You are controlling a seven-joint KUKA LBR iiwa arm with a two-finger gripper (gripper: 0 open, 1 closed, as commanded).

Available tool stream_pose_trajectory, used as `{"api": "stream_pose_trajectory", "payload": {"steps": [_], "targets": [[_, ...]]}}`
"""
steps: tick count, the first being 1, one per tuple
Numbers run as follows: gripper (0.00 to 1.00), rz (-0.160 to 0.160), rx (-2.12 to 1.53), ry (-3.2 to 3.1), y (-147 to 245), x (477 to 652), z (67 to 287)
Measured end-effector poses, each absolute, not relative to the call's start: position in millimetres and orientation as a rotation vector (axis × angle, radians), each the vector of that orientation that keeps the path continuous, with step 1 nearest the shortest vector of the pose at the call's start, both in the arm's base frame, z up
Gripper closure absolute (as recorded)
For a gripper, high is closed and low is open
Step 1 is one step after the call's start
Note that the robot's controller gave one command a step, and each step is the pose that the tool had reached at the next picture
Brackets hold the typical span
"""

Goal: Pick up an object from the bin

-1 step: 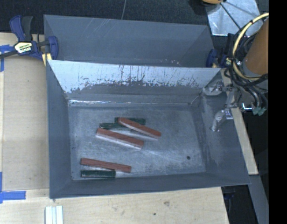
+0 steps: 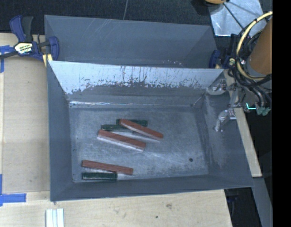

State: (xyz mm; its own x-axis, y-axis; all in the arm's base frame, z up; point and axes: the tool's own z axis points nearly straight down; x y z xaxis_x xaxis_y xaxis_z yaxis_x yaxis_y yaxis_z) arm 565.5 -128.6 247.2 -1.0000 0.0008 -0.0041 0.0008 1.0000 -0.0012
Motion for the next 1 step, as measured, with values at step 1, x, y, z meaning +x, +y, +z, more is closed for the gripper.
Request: {"api": "stream_pose_trajectory", "payload": {"steps": [1], "targets": [[0.00,-0.009,-0.139,3.128,-102.5,578.5,222.4]]}}
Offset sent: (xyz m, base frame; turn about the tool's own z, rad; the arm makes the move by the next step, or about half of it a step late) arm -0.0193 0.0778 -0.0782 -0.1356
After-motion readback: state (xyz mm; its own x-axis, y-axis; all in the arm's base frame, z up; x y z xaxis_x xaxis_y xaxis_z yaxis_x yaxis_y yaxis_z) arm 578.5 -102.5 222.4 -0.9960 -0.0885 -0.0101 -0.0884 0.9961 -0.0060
